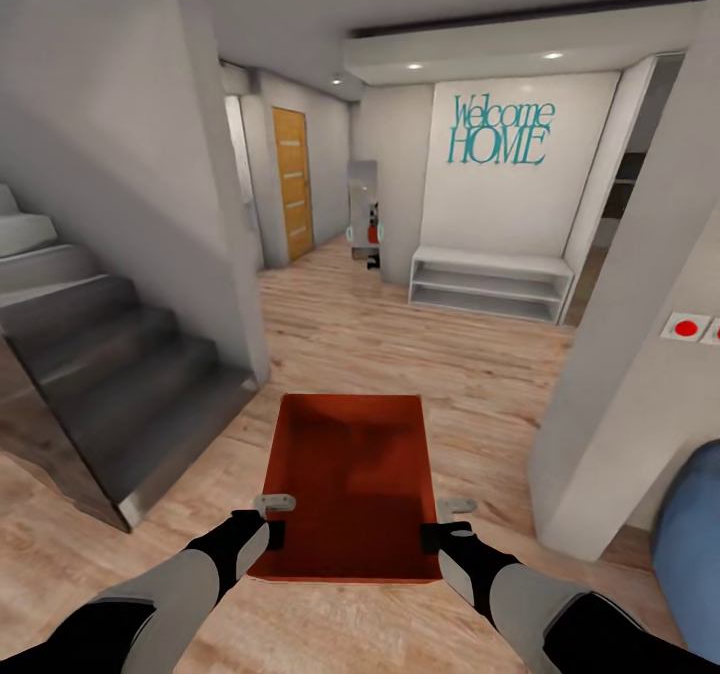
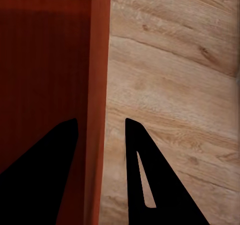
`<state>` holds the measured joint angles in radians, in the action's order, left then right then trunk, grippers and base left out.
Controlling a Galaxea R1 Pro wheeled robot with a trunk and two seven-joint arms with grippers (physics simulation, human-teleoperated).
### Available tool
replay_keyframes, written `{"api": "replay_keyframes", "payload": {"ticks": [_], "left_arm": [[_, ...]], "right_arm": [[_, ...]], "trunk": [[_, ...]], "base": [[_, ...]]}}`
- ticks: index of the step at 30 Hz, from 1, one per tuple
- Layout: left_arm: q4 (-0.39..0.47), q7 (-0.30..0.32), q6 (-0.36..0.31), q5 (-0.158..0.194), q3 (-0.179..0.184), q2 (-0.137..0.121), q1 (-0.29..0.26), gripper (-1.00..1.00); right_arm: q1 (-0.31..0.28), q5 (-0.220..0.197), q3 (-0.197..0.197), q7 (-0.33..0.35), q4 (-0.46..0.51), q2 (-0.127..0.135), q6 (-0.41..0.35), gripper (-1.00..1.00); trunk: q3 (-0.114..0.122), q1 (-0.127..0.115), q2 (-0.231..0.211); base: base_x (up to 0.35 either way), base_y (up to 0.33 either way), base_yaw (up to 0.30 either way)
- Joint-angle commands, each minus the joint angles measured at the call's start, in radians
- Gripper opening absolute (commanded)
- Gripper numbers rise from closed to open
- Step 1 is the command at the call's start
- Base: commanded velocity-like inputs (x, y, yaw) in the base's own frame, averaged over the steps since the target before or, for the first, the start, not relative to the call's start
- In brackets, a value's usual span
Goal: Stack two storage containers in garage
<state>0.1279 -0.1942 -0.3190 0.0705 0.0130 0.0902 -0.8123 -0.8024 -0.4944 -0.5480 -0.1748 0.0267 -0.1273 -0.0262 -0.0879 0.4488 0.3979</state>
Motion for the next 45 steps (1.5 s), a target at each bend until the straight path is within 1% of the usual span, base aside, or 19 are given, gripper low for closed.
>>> {"api": "replay_keyframes", "payload": {"ticks": [1, 28, 39, 45], "left_arm": [[0.006, -0.014, 0.0, -0.031, -0.011, -0.006, -0.001, -1.0], [0.006, -0.014, 0.0, -0.031, -0.011, -0.006, -0.002, -1.0], [0.006, -0.014, 0.0, -0.031, -0.011, -0.006, -0.002, -1.0], [0.006, -0.014, 0.0, -0.031, -0.011, -0.006, -0.002, -1.0]], "right_arm": [[0.0, -0.016, -0.018, -0.003, 0.001, 0.0, -0.006, -1.0], [0.0, -0.017, -0.018, -0.002, 0.001, 0.001, -0.006, -1.0], [0.0, -0.016, -0.018, -0.002, 0.001, 0.002, -0.005, -1.0], [0.0, -0.016, -0.018, -0.002, 0.001, 0.003, -0.005, -1.0]], "trunk": [[-0.002, 0.001, 0.002], [-0.002, 0.001, 0.002], [-0.002, 0.001, 0.002], [-0.002, 0.001, 0.002]], "base": [[0.322, 0.0, -0.034], [0.322, 0.0, -0.002], [0.322, 0.0, -0.105], [0.322, 0.0, -0.022]]}}
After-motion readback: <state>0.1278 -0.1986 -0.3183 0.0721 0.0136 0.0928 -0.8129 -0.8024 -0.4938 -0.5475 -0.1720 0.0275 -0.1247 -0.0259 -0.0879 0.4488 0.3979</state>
